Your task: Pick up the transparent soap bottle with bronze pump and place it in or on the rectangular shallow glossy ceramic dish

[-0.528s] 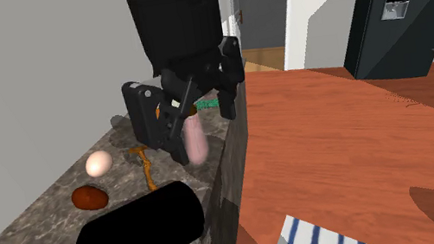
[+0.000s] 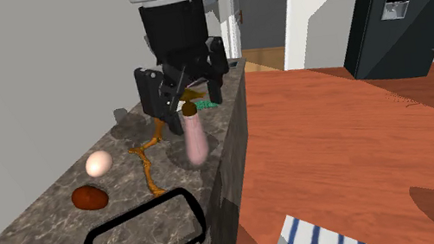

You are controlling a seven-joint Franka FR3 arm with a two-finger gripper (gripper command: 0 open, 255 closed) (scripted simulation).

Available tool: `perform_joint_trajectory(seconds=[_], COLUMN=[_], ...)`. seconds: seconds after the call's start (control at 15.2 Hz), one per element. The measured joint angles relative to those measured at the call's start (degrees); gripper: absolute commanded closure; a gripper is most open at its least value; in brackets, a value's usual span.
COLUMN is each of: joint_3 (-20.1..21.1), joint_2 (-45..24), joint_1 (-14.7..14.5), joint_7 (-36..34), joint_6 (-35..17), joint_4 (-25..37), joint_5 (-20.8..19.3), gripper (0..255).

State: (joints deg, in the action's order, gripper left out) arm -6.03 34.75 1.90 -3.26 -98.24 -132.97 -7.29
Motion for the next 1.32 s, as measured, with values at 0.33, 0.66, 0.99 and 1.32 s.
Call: perform_joint_trajectory(seconds=[0.33, 0.66, 0.99, 1.32], joint_3=[-4.91, -8.53, -12.06, -14.19], joint_2=[-10.2, -20.18, -31.64, -43.99], joint_1=[1.07, 1.6, 2.97, 5.65], joint_7=[5.46, 10.25, 16.24, 22.05], joint_6=[-3.39, -5.21, -6.0, -3.49], joint_4=[6.79, 14.63, 24.54, 38.09], joint_5=[-0.44, 1.16, 4.47, 9.17], gripper=[0, 0, 0, 0])
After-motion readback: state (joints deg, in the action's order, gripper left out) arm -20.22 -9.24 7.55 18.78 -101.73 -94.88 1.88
